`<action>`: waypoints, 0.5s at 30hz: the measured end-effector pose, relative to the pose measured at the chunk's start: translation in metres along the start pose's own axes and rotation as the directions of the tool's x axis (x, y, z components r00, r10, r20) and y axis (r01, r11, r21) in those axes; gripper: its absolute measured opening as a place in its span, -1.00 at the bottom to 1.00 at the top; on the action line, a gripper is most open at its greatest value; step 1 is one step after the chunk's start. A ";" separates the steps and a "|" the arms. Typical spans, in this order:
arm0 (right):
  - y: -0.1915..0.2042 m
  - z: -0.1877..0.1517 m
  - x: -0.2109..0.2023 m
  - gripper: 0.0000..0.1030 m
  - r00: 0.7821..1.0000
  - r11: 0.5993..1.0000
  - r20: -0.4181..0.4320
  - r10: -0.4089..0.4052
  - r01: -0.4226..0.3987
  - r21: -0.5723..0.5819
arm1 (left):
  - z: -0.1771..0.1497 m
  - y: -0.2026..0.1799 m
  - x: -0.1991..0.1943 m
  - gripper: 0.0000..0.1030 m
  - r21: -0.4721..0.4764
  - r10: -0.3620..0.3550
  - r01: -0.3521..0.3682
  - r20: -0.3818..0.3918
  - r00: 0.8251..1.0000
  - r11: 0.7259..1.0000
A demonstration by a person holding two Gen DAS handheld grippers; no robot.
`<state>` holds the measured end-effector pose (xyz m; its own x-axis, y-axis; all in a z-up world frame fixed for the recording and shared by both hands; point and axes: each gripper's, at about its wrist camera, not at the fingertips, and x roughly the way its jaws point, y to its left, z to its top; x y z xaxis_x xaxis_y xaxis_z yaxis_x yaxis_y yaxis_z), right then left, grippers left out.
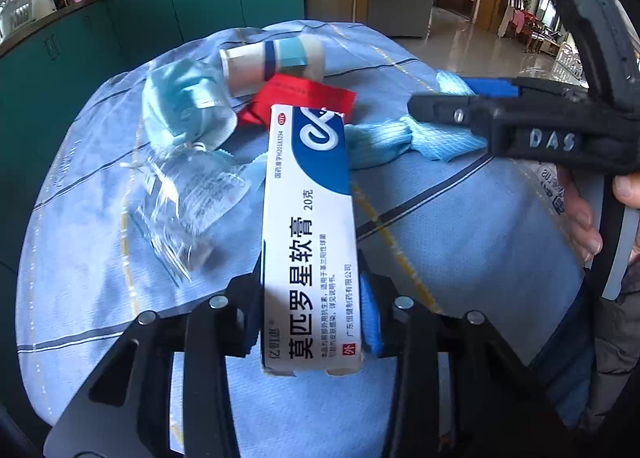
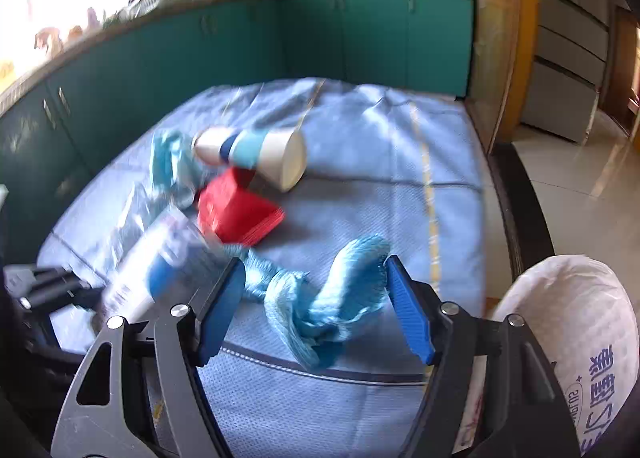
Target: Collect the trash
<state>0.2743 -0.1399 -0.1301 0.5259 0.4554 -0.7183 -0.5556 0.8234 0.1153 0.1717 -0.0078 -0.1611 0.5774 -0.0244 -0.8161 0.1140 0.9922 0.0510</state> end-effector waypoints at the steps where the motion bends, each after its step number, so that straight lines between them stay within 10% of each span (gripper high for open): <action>1: 0.003 -0.002 0.005 0.37 1.000 1.000 -0.019 -0.006 0.005 -0.015 | -0.002 0.003 -0.003 -0.20 0.001 0.017 -0.017 0.006 1.000 1.000; 6: 0.017 -0.010 0.023 0.30 0.996 0.998 -0.085 0.002 -0.008 -0.065 | -0.012 0.022 -0.013 -0.21 -0.029 0.061 -0.060 0.008 0.998 0.998; 10: 0.026 -0.011 0.026 -0.39 0.995 0.995 -0.097 0.024 -0.033 -0.094 | -0.017 0.031 -0.021 -0.21 -0.054 0.071 -0.070 0.013 0.997 0.996; 15: 0.035 -0.012 0.013 -0.42 0.997 0.988 -0.059 0.048 -0.056 -0.143 | -0.015 0.031 -0.028 -0.22 -0.065 0.086 -0.083 0.048 0.995 0.994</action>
<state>0.2535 -0.1094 -0.1439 0.4595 0.4738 -0.7512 -0.6704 0.7398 0.0566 0.1473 0.0258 -0.1451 0.6232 0.0555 -0.7801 0.0125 0.9966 0.0808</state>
